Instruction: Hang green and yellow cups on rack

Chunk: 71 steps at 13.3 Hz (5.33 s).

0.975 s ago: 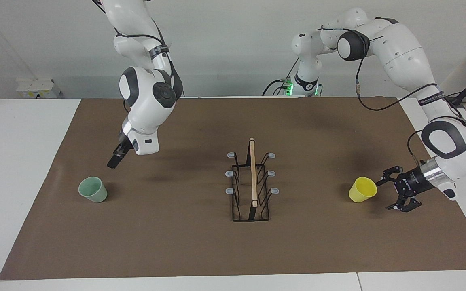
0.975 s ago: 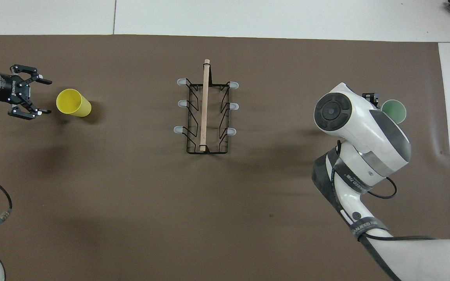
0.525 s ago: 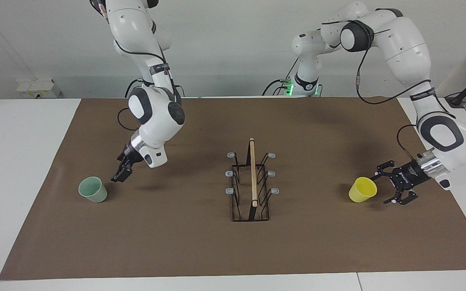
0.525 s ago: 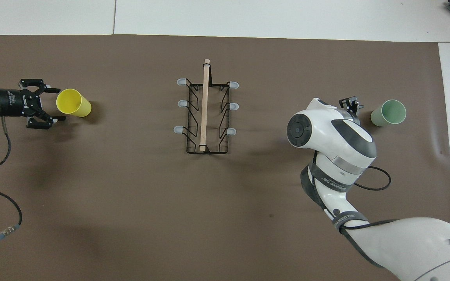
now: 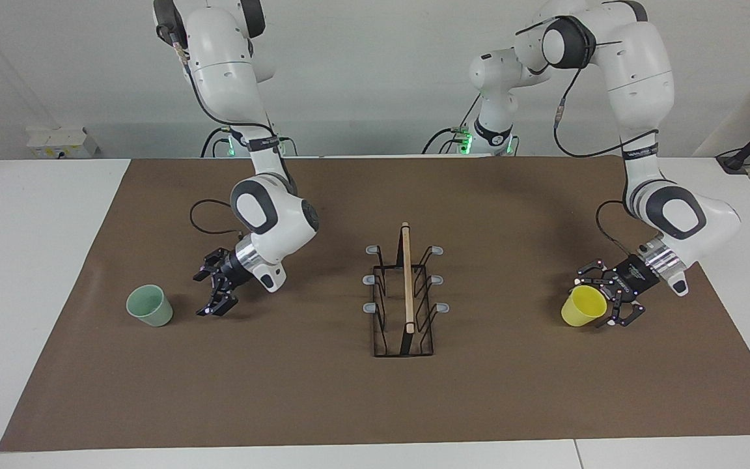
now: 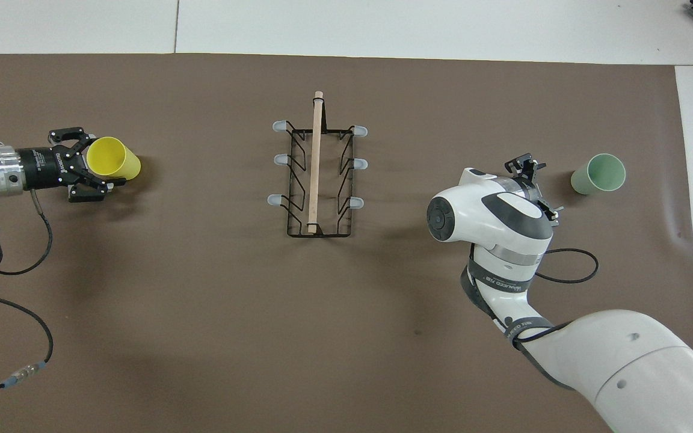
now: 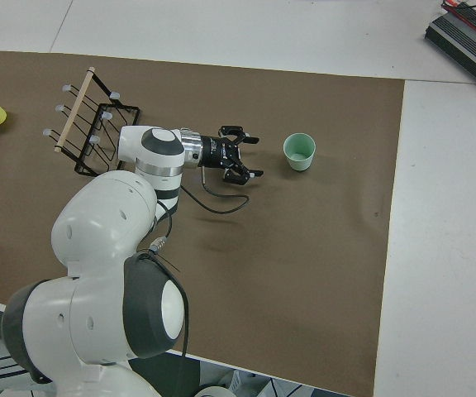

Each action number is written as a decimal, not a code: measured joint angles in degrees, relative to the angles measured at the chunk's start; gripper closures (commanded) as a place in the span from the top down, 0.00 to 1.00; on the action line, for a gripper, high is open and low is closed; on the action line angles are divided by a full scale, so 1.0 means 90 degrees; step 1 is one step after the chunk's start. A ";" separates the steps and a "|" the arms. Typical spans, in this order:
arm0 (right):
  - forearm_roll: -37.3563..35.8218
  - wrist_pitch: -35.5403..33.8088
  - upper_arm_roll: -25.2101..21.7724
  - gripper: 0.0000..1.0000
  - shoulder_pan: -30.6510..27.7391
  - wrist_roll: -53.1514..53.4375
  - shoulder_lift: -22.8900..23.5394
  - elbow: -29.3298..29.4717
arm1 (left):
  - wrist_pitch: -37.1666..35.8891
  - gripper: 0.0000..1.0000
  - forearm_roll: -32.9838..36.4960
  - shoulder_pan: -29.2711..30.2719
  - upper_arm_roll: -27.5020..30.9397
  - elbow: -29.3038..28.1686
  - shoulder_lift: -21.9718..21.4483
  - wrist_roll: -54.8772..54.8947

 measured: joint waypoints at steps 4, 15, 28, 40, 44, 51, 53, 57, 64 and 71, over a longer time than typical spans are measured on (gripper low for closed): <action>-0.0458 0.0126 -0.0005 1.00 -0.0153 0.0401 0.0015 -0.0242 | 0.0451 1.00 -0.0248 -0.0225 -0.0019 -0.0142 -0.0011 0.0000; -0.2054 0.0690 -0.0013 1.00 -0.0837 0.1592 0.0018 -0.0693 | 0.1154 0.00 -0.0263 -0.0689 -0.0016 0.0057 -0.0189 0.0074; -0.3212 0.1245 -0.0020 1.00 -0.1312 0.2228 0.0019 -0.0812 | 0.1797 0.00 0.4432 -0.2413 -0.0005 0.0549 -0.1335 -0.0112; -0.3444 0.1303 -0.0012 0.00 -0.1378 0.2232 0.0025 -0.0817 | 0.1488 0.00 0.9903 -0.4118 -0.0007 -0.0382 -0.2188 -0.3111; -0.3194 0.1303 0.0032 0.00 -0.1293 0.2256 -0.0063 -0.0802 | 0.1280 0.00 1.1674 -0.4804 -0.0016 -0.0935 -0.2540 -0.4742; 0.0747 0.1283 0.0644 0.00 -0.1209 0.0810 -0.1190 -0.0686 | 0.1094 0.00 1.3498 -0.5577 -0.0017 -0.1550 -0.2757 -0.5339; 0.1828 0.1155 0.0738 0.00 -0.1154 0.0560 -0.1538 -0.0603 | 0.1093 0.00 1.3820 -0.5648 -0.0016 -0.1661 -0.2732 -0.5742; 0.3370 0.0892 0.0904 0.00 -0.1147 0.0527 -0.1692 -0.0172 | 0.1090 0.00 1.4049 -0.5925 -0.0022 -0.1707 -0.2550 -0.6085; 0.6677 0.0196 0.1343 0.00 -0.1137 0.0515 -0.2227 0.0961 | 0.1087 1.00 1.4047 -0.6064 -0.0036 -0.1734 -0.2430 -0.6153; 0.9825 0.1002 0.1340 0.00 -0.1144 0.0522 -0.2368 0.0979 | 0.1090 1.00 1.2945 -0.6076 -0.0025 -0.1499 -0.2592 -0.5604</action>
